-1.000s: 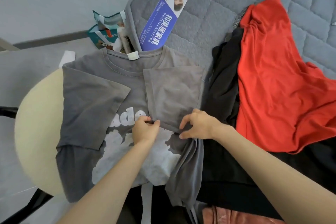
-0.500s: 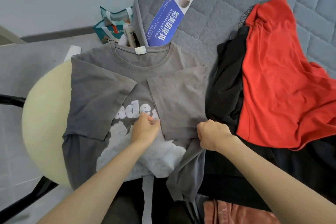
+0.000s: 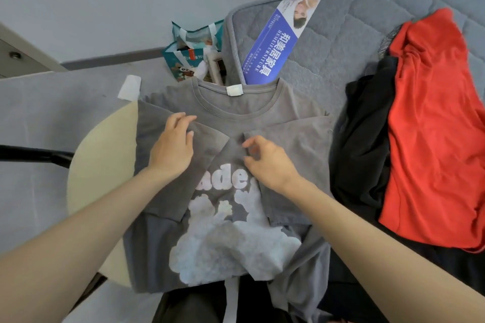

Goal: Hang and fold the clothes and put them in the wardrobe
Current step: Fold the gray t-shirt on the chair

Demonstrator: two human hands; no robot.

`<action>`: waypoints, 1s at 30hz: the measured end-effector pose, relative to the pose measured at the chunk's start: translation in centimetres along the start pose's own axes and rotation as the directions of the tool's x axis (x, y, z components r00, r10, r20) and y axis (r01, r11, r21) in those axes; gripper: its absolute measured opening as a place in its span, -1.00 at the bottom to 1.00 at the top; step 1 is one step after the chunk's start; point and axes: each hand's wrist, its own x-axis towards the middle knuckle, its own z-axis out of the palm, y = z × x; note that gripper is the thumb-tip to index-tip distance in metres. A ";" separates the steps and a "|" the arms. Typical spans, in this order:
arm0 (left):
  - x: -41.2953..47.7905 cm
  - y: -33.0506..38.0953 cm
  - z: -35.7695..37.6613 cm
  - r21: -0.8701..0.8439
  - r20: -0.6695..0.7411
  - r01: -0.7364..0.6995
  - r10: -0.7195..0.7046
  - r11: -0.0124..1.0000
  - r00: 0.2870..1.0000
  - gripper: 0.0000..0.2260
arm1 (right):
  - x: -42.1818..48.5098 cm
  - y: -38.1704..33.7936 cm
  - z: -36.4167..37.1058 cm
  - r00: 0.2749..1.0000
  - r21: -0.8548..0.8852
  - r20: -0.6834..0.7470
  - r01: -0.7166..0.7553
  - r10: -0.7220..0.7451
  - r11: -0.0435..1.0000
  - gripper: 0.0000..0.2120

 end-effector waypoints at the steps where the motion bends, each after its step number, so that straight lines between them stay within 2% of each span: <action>1: 0.8 -0.7 -0.5 0.042 0.022 -0.008 0.007 0.999 1.000 -0.66 | 0.9 -0.7 0.8 1.000 0.062 -0.007 -0.009 0.009 0.998 -0.65; 4: 3.0 -2.9 -1.7 0.169 0.075 -0.039 0.026 0.985 0.997 -0.65 | 3.5 -2.3 2.7 0.999 0.151 -0.017 -0.038 0.041 0.988 -0.59; 6: 4.3 -4.2 -2.6 0.250 0.088 -0.052 0.031 0.967 0.996 -0.67 | 5.1 -3.0 3.6 0.997 0.084 -0.040 -0.062 0.066 0.994 -0.61; 8: 5.4 -5.2 -3.2 0.328 0.094 -0.057 0.027 0.943 0.995 -0.74 | 6.6 -3.4 3.9 0.995 -0.020 -0.059 -0.078 0.076 0.997 -0.71; 11: 6.4 -6.1 -4.0 0.446 0.096 -0.053 0.011 0.893 0.995 -0.85 | 8.2 -4.3 3.6 0.998 -0.122 -0.023 -0.061 0.058 0.991 -0.83; 13: 6.9 -6.8 -4.5 0.436 0.053 -0.015 -0.009 0.900 0.999 -0.84 | 8.9 -5.2 3.3 0.995 -0.145 -0.097 -0.007 -0.007 0.989 -0.84; 15: 7.2 -7.3 -5.2 0.381 -0.001 0.085 -0.091 0.921 0.996 -0.84 | 9.3 -6.2 2.9 0.980 -0.152 -0.183 0.057 -0.084 0.987 -0.87; 17: 7.4 -7.3 -5.7 0.354 -0.013 0.160 -0.166 0.922 0.986 -0.85 | 9.5 -6.6 2.6 0.977 -0.152 -0.173 0.095 -0.121 0.984 -0.89; 19: 7.4 -6.9 -5.7 0.373 -0.045 0.150 -0.144 0.915 0.989 -0.81 | 9.5 -6.2 1.7 0.972 -0.144 -0.192 0.109 -0.136 0.984 -0.85; 21: 7.4 -5.9 -5.4 0.388 -0.058 0.049 -0.029 0.920 0.998 -0.67 | 9.4 -5.0 0.0 0.952 -0.172 -0.275 0.089 -0.135 0.981 -0.74; 24: 8.1 -3.8 -4.2 0.380 0.092 -0.112 0.083 0.918 0.992 -0.38 | 9.1 -2.0 -3.2 0.939 -0.268 -0.345 -0.090 -0.008 0.959 -0.44; 27: 9.5 -2.4 -3.4 0.389 0.231 -0.076 -0.017 0.918 0.973 -0.08 | 9.1 0.5 -6.0 0.943 -0.272 -0.270 -0.267 0.193 0.924 -0.01; 30: 11.0 -2.4 -3.4 0.357 0.276 0.068 -0.175 0.931 0.945 0.14 | 10.0 1.8 -7.4 0.950 -0.303 -0.136 -0.310 0.281 0.901 0.30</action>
